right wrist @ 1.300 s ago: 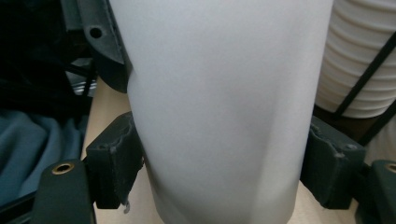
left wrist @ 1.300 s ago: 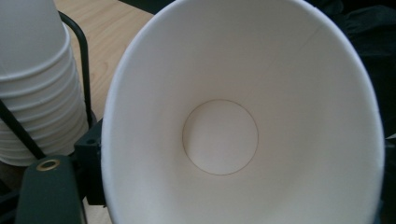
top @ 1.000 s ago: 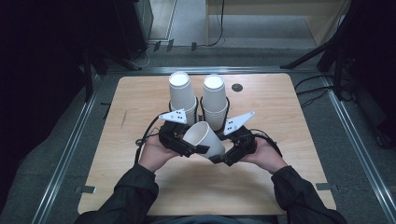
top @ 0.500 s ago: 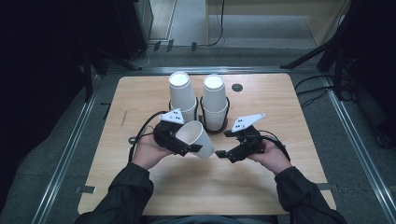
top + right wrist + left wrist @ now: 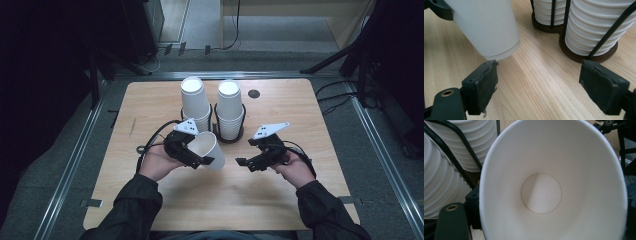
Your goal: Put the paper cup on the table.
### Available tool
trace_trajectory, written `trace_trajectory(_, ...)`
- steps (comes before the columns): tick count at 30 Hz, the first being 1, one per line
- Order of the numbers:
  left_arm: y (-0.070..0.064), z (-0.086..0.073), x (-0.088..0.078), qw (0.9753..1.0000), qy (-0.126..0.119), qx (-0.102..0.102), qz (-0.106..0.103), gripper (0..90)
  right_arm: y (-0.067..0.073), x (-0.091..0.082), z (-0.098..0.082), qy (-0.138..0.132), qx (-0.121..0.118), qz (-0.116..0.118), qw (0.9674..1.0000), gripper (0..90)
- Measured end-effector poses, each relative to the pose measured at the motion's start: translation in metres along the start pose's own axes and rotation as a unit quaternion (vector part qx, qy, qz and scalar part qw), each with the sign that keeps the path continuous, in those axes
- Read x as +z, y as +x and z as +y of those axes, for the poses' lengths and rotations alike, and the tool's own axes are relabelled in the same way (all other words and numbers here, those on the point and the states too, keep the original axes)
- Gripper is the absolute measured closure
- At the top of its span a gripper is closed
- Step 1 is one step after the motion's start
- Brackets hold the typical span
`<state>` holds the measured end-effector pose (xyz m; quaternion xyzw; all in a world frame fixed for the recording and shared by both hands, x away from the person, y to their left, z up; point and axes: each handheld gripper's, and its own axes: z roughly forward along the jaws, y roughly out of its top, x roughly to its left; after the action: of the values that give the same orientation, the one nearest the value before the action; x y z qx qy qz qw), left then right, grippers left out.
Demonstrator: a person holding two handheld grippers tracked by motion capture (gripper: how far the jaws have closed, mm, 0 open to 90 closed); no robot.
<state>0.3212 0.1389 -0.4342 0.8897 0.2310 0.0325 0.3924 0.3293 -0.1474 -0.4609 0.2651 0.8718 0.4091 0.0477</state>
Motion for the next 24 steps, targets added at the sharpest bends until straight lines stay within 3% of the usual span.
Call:
trace_trajectory(12,0.01,-0.006,-0.005,0.9996,0.025,-0.004,0.012,16.4,-0.006,0.001,-0.001,-0.005,-0.001,-0.008,1.0,15.6)
trace_trajectory(24,0.019,-0.015,-0.016,0.9991,0.031,-0.021,0.023,16.4,-0.011,0.001,-0.001,-0.003,0.004,-0.011,0.9999,15.7)
